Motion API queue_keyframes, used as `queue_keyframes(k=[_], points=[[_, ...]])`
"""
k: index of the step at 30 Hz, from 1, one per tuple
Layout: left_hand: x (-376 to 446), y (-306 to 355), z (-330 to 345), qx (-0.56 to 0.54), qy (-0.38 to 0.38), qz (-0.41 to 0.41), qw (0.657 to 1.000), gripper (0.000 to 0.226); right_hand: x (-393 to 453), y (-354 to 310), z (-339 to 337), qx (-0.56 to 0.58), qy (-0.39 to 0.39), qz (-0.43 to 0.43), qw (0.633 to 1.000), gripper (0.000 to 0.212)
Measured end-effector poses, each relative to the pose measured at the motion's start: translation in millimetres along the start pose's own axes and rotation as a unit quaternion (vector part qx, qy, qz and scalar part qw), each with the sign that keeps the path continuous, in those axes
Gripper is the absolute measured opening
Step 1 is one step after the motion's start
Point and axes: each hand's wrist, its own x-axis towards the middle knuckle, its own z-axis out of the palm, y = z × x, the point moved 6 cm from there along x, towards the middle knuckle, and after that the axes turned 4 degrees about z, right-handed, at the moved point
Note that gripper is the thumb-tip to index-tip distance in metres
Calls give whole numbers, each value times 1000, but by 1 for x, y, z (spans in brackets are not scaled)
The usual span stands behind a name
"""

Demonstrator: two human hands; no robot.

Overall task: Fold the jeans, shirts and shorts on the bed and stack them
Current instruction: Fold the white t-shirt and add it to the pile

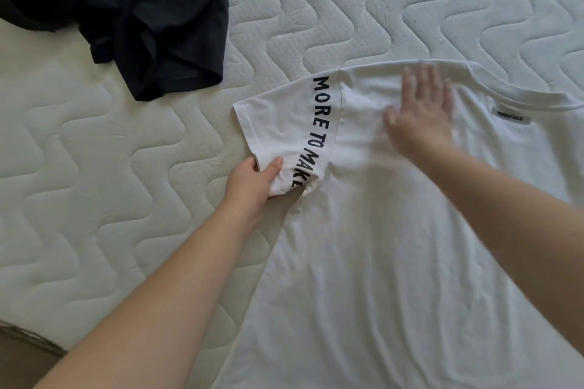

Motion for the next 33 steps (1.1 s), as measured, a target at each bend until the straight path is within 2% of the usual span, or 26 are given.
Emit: queue_keyframes(k=[3,8,10,12,15,17,19,21,23,26,29,31,33], points=[[-7,-3,3,-92,27,-42,995,9,-59,-63,10,75,9,-136,988,68],[-15,-3,5,-208,34,-69,975,32,-83,-81,52,120,-57,-94,987,60],[-15,-1,2,-208,48,-50,976,46,-80,-78,46,213,-35,-90,972,57],[-16,-3,-3,-177,69,-21,982,55,-84,-78,35,278,-30,-140,950,58],[-18,-5,-2,-194,35,8,980,54,-106,-82,33,203,-28,-292,934,67],[-19,-10,6,-228,-17,16,973,69,-114,-80,39,176,-35,-325,928,74],[-21,-16,11,-159,-45,46,985,96,-114,-78,43,183,-29,-308,933,80],[-19,-21,13,-36,-35,78,996,107,-113,-77,44,196,-12,-291,936,83],[-15,-19,13,22,5,96,995,99,-113,-79,44,209,-3,-285,935,84],[-15,-9,16,3,47,126,991,82,-115,-82,39,216,19,-292,931,81],[-20,-8,20,-113,57,92,988,75,-118,-85,27,215,53,-314,923,75],[-23,-9,22,-198,62,53,977,77,-121,-87,21,208,66,-322,921,68],[-29,-11,25,-229,70,42,970,84,-123,-89,16,202,83,-329,919,54]])
